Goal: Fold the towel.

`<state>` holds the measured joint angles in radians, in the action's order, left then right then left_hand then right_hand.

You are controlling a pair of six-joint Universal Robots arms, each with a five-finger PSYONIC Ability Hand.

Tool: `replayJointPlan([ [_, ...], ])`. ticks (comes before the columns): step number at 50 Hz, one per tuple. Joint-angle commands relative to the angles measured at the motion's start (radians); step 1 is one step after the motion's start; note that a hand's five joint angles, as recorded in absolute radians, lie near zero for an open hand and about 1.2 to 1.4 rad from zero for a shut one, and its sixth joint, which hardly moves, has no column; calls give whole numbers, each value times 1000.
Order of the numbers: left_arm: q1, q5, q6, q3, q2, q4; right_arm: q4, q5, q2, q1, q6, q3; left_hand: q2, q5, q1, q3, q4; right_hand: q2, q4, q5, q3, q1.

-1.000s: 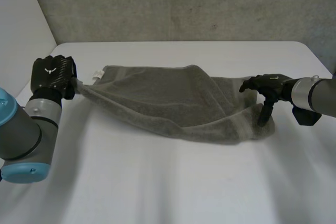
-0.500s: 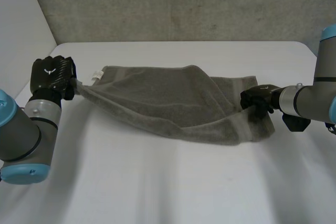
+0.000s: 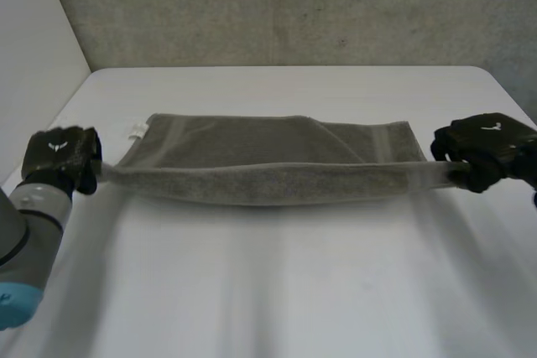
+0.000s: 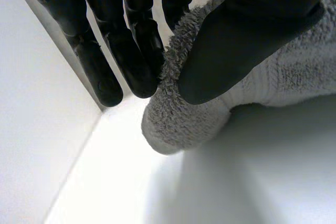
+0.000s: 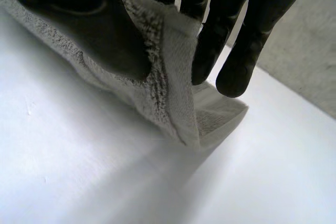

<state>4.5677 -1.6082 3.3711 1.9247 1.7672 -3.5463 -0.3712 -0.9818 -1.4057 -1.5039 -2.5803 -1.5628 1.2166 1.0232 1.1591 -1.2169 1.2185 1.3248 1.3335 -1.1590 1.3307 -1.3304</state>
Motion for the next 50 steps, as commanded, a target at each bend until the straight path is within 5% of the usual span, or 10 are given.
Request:
replayJointPlan([
  [1, 27, 31, 65, 69, -95, 198, -124, 54, -130, 94, 141, -63, 180, 198, 237, -179, 178, 71, 63, -63, 66, -66],
  [9, 34, 59, 146, 145, -229, 227, -336, 71, -142, 152, 449, -83, 180, 198, 237, -179, 178, 71, 63, -63, 66, -66],
  [17, 39, 74, 143, 82, -229, 210, -246, 87, -1, 136, 363, 24, 180, 198, 237, -179, 178, 71, 63, -63, 66, -66],
  [24, 5, 67, 139, -96, 35, 118, -126, 37, 148, 47, 187, 198, 180, 198, 237, -179, 178, 71, 63, -63, 66, -66],
  [34, -84, 8, 111, -482, 415, 92, 153, -178, 416, -116, 20, 401, 180, 198, 237, -179, 178, 71, 63, -63, 66, -66],
  [48, -141, -56, 111, -776, 652, 78, 379, -291, 625, -176, -24, 503, 180, 198, 237, -179, 178, 71, 63, -63, 66, -66],
  [50, -144, -58, 116, -806, 689, 58, 382, -302, 642, -177, -24, 512, -135, -116, -77, 135, -137, 71, 63, -63, 66, -66],
])
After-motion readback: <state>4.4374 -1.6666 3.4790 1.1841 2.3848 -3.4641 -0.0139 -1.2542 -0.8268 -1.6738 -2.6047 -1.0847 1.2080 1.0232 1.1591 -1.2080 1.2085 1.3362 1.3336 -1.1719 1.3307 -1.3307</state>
